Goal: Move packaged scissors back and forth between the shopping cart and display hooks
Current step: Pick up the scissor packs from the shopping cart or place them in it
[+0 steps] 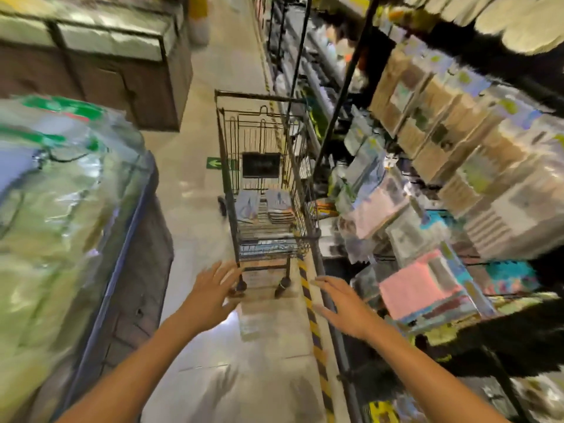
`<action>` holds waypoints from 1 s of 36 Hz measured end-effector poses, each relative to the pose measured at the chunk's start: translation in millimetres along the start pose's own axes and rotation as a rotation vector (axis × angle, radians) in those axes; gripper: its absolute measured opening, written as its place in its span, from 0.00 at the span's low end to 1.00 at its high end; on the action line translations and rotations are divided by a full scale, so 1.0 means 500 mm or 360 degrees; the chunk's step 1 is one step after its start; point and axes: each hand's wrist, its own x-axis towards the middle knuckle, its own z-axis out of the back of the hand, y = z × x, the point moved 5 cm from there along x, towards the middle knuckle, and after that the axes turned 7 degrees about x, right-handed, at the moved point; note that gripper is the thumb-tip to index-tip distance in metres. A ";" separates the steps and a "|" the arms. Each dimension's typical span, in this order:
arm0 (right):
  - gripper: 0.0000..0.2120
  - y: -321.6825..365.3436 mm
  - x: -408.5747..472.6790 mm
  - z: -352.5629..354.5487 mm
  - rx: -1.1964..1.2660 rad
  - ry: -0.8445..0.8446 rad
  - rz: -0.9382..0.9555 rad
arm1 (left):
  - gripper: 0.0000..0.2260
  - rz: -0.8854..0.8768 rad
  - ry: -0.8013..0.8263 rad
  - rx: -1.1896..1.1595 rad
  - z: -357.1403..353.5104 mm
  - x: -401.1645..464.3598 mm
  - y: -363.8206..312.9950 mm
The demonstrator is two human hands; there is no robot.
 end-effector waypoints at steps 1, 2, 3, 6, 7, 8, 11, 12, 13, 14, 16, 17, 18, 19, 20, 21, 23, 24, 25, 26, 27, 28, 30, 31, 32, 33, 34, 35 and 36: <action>0.28 -0.002 0.022 0.004 -0.0009 0.0031 0.0012 | 0.29 0.0020 -0.0016 0.0004 0.001 0.003 0.010; 0.28 -0.005 0.043 0.011 -0.0019 0.0048 0.0025 | 0.29 0.0061 -0.0003 -0.0006 0.000 0.006 0.021; 0.27 -0.007 0.065 0.019 -0.0027 0.0056 0.0036 | 0.29 0.0097 0.0049 -0.0027 -0.001 0.012 0.028; 0.27 -0.031 0.133 0.037 -0.0051 0.0078 0.0072 | 0.29 0.0178 0.0125 0.0001 -0.008 0.047 0.051; 0.28 -0.043 0.156 0.041 -0.0037 0.0085 0.0075 | 0.29 0.0218 0.0183 0.0001 -0.012 0.063 0.057; 0.28 -0.054 0.178 0.046 -0.0015 0.0085 0.0084 | 0.30 0.0256 0.0222 0.0005 -0.016 0.081 0.063; 0.29 -0.088 0.250 0.059 0.0049 0.0128 0.0108 | 0.31 0.0282 0.0274 0.0064 -0.024 0.142 0.073; 0.29 -0.100 0.274 0.064 0.0053 0.0148 0.0112 | 0.31 0.0286 0.0296 0.0066 -0.027 0.165 0.074; 0.30 -0.113 0.300 0.069 0.0050 0.0157 0.0117 | 0.32 0.0295 0.0319 0.0073 -0.029 0.189 0.076; 0.30 -0.128 0.326 0.075 0.0054 0.0161 0.0120 | 0.32 0.0311 0.0339 0.0088 -0.031 0.213 0.076; 0.29 -0.160 0.376 0.093 0.0093 0.0152 0.0120 | 0.31 0.0353 0.0371 0.0104 -0.035 0.262 0.073; 0.29 -0.175 0.398 0.101 0.0124 0.0151 0.0111 | 0.32 0.0366 0.0391 0.0110 -0.037 0.287 0.069; 0.29 -0.188 0.417 0.112 0.0156 0.0154 0.0096 | 0.32 0.0377 0.0431 0.0122 -0.041 0.310 0.065; 0.29 -0.201 0.436 0.123 0.0181 0.0161 0.0080 | 0.32 0.0391 0.0475 0.0127 -0.045 0.334 0.063; 0.29 -0.215 0.456 0.134 0.0194 0.0166 0.0080 | 0.33 0.0408 0.0503 0.0121 -0.049 0.358 0.061; 0.29 -0.228 0.477 0.144 0.0202 0.0179 0.0078 | 0.34 0.0423 0.0504 0.0108 -0.055 0.383 0.061; 0.29 -0.256 0.518 0.161 0.0207 0.0214 0.0086 | 0.40 0.0444 0.0514 0.0103 -0.062 0.427 0.059; 0.28 -0.268 0.538 0.168 0.0215 0.0234 0.0080 | 0.42 0.0449 0.0530 0.0111 -0.067 0.446 0.060; 0.27 -0.280 0.555 0.174 0.0228 0.0253 0.0067 | 0.42 0.0455 0.0545 0.0102 -0.070 0.464 0.060; 0.27 -0.289 0.571 0.178 0.0232 0.0259 0.0068 | 0.43 0.0468 0.0558 0.0081 -0.073 0.480 0.060; 0.26 -0.297 0.586 0.181 0.0234 0.0272 0.0072 | 0.43 0.0487 0.0573 0.0061 -0.077 0.495 0.061; 0.26 -0.305 0.600 0.182 0.0233 0.0286 0.0072 | 0.42 0.0506 0.0594 0.0042 -0.083 0.510 0.064; 0.26 -0.320 0.632 0.179 0.0229 0.0308 0.0070 | 0.41 0.0537 0.0628 -0.0004 -0.097 0.539 0.074; 0.26 -0.328 0.648 0.175 0.0219 0.0327 0.0061 | 0.39 0.0556 0.0658 -0.0028 -0.104 0.554 0.078; 0.26 -0.339 0.666 0.168 0.0206 0.0356 0.0041 | 0.35 0.0583 0.0689 -0.0043 -0.111 0.568 0.083; 0.27 -0.346 0.684 0.162 0.0197 0.0378 0.0030 | 0.33 0.0612 0.0710 -0.0052 -0.119 0.583 0.088; 0.27 -0.352 0.702 0.157 0.0187 0.0398 0.0020 | 0.32 0.0636 0.0710 -0.0059 -0.127 0.602 0.095; 0.27 -0.356 0.718 0.154 0.0181 0.0417 0.0014 | 0.32 0.0648 0.0706 -0.0053 -0.131 0.623 0.102; 0.27 -0.359 0.733 0.150 0.0176 0.0440 0.0003 | 0.32 0.0646 0.0712 -0.0043 -0.139 0.642 0.110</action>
